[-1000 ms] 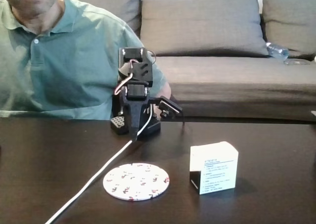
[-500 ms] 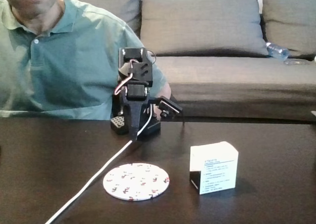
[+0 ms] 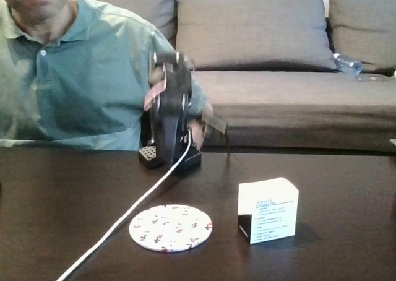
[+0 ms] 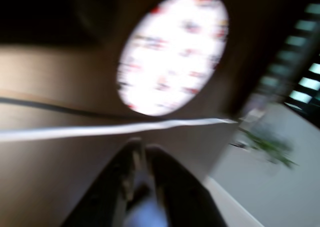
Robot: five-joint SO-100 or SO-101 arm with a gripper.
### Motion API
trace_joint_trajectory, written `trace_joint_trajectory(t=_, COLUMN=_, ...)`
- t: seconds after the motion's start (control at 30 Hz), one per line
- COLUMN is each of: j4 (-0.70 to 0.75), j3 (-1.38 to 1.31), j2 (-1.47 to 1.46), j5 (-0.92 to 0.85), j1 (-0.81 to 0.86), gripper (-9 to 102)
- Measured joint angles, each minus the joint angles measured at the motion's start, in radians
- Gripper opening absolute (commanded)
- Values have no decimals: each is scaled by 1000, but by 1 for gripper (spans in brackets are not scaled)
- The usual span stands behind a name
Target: Grasp a servo box and put it on the zirlivani.
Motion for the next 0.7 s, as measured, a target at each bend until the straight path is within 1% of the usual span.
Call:
trace_joint_trajectory(t=0.07, j4=9, j3=-135, j2=-55, j5=0, j1=-12, gripper=7)
trace_joint_trajectory(t=0.17, j4=41, j3=-374, j2=-227, j5=0, j1=-25, gripper=12)
trace_joint_trajectory(t=0.3, j4=104, j3=-686, j2=-584, j5=12, j1=-100, gripper=18)
trace_joint_trajectory(t=0.47, j4=195, j3=-1012, j2=-1046, j5=94, j1=-230, gripper=31)
trace_joint_trajectory(t=0.53, j4=224, j3=-1121, j2=-1186, j5=117, j1=-304, gripper=33)
trace_joint_trajectory(t=0.7, j4=245, j3=-1308, j2=-1410, j5=196, j1=-489, gripper=31)
